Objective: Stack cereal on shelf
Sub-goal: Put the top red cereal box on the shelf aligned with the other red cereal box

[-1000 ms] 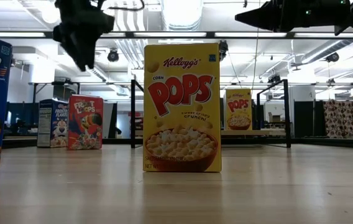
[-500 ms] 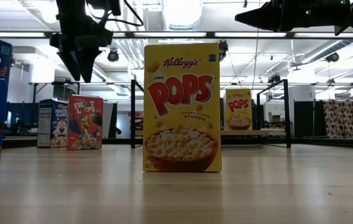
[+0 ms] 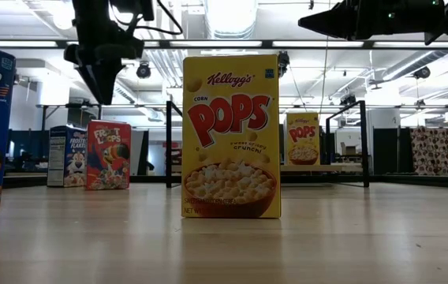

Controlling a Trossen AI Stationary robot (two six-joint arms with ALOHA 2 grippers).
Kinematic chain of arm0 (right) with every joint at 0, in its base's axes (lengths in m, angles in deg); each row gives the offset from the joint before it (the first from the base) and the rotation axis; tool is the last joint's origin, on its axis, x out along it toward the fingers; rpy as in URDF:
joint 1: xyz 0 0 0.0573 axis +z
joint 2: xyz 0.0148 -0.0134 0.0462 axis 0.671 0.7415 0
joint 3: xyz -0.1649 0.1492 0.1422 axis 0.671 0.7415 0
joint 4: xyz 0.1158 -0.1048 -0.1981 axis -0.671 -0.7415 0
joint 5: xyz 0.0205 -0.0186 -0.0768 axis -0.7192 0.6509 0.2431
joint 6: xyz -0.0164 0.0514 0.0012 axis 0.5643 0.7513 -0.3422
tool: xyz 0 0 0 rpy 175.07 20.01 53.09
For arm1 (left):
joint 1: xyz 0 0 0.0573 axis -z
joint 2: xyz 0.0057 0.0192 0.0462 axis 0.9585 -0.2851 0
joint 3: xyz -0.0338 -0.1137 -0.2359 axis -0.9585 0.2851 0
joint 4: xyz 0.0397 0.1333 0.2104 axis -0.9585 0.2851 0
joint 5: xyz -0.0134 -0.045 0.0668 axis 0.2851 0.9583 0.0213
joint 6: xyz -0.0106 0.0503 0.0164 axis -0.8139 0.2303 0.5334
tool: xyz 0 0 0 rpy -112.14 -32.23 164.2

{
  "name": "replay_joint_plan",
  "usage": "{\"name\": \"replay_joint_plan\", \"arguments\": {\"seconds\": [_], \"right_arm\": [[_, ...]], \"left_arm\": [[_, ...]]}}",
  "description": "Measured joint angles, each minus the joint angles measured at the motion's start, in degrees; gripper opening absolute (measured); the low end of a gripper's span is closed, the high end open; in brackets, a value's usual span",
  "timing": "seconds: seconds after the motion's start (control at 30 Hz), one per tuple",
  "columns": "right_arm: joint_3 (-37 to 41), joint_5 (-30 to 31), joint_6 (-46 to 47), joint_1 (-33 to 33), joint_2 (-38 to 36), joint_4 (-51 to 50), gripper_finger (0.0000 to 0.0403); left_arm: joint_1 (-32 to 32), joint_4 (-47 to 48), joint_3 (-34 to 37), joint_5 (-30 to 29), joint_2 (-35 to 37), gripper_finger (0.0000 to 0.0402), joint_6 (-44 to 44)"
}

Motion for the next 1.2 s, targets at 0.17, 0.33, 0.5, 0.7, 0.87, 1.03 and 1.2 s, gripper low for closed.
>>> {"name": "replay_joint_plan", "arguments": {"seconds": [0.17, 0.33, 0.5, 0.7, 0.87, 1.03, 1.2], "right_arm": [[0.0, 0.0, 0.0, 0.0, 0.0, 0.0, 0.0206], [0.0, 0.0, 0.2, 0.0, 0.0, 0.0, 0.0206], [0.0, 0.0, 0.2, 0.0, 0.0, 0.0, 0.0206], [0.0, 0.0, 0.2, 0.0, 0.0, 0.0, 0.0206], [0.0, 0.0, 0.2, 0.0, 0.0, 0.0, 0.0206], [0.0, 0.0, 0.2, 0.0, 0.0, 0.0, 0.0206], [0.0, 0.0, 0.2, 0.0, 0.0, 0.0, 0.0206]], "left_arm": [[-0.5, -2.1, 2.0, 0.0, 0.0, 0.0202, 1.4], [-1.6, -4.7, 4.5, 0.0, 0.0, 0.0280, 2.7], [-2.0, -7.2, 6.1, 0.1, 0.0, 0.0313, 4.5], [-2.0, -10.7, 8.7, 0.1, -0.1, 0.0308, 5.5], [-2.0, -13.3, 11.8, 0.1, -0.1, 0.0290, 5.4], [-2.0, -14.2, 12.8, 0.1, -0.1, 0.0270, 4.6], [-2.0, -14.5, 12.8, 0.1, -0.1, 0.0232, 4.6]]}}
